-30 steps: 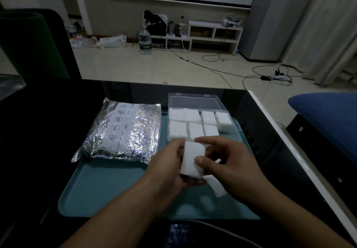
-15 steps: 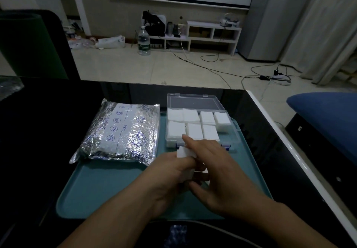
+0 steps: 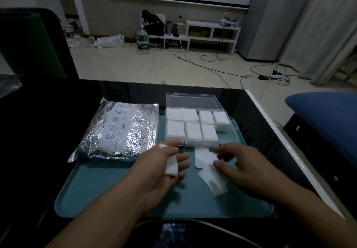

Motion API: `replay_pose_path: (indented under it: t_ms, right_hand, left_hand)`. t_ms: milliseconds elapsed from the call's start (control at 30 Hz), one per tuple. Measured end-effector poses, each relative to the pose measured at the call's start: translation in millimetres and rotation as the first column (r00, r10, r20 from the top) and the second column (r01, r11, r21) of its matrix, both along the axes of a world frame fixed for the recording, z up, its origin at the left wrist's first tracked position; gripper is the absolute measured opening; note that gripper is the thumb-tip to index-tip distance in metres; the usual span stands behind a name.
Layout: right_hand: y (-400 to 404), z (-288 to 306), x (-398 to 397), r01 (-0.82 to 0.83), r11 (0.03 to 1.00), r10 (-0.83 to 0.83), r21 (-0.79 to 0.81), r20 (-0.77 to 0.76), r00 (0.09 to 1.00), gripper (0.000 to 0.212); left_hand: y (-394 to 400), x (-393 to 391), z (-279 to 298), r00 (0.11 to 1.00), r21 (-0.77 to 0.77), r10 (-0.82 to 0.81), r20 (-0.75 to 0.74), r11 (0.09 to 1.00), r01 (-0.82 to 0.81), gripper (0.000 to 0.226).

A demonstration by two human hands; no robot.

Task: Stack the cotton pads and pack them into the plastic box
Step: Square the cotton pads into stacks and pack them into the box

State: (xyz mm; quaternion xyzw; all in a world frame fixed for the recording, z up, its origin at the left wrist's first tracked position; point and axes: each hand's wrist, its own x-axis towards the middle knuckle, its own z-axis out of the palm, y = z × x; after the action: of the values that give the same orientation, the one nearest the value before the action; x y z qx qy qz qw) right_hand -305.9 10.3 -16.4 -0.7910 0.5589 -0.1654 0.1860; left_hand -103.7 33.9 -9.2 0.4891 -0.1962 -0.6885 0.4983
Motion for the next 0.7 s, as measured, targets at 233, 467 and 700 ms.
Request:
replay_pose_path:
  t_ms: [233, 467, 700]
  right_hand:
    - [0, -23, 30, -0.037, 0.998, 0.019, -0.044, -0.359, 0.933, 0.050]
    - [-1, -25, 39, -0.006, 1.000, 0.009, 0.011, -0.282, 0.959, 0.042]
    - [-4, -23, 42, 0.115, 0.993, -0.107, 0.039, -0.156, 0.982, 0.036]
  left_hand:
    - [2, 1, -3, 0.999, -0.020, -0.032, -0.030, 0.999, 0.031, 0.022]
    - [0, 3, -5, 0.999, 0.004, -0.021, -0.040, 1.000, 0.021, 0.021]
    - [1, 0, -6, 0.999, 0.024, 0.010, -0.031, 1.000, -0.010, 0.021]
